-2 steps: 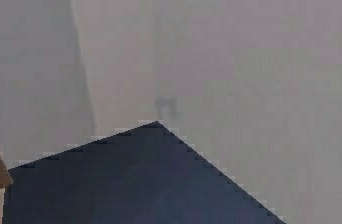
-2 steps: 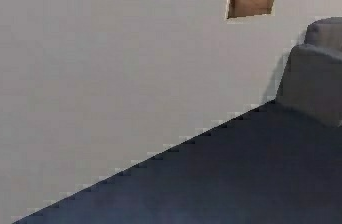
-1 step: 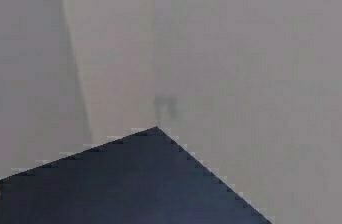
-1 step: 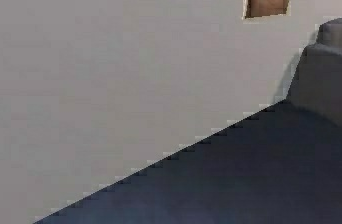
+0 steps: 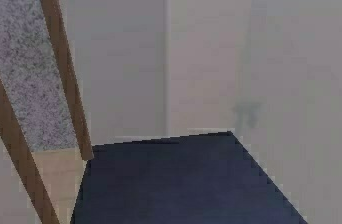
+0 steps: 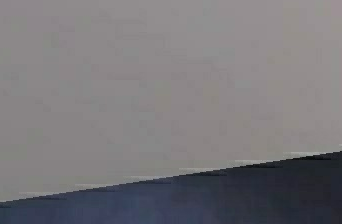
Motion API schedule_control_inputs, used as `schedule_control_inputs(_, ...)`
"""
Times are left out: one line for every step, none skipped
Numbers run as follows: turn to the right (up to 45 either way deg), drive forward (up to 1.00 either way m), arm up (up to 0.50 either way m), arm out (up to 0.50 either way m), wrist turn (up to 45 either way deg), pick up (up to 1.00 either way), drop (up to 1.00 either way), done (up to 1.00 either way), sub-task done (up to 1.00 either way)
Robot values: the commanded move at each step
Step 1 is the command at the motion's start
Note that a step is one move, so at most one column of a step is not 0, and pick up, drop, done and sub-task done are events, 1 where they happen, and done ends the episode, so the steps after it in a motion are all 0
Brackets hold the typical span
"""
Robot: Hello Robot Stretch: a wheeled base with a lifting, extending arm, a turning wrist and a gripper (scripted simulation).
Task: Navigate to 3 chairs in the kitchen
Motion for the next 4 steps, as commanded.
schedule_control_inputs(0.0, 0.15, 0.0, 0.0, 0.0, 0.0, 0.0, 0.0, 0.0)
schedule_control_inputs(-18.0, 0.0, 0.0, 0.0, 0.0, 0.0, 0.0, 0.0, 0.0)
schedule_control_inputs(-3.0, 0.0, 0.0, 0.0, 0.0, 0.0, 0.0, 0.0, 0.0)
schedule_control_inputs(0.0, 0.9, 0.0, 0.0, 0.0, 0.0, 0.0, 0.0, 0.0)
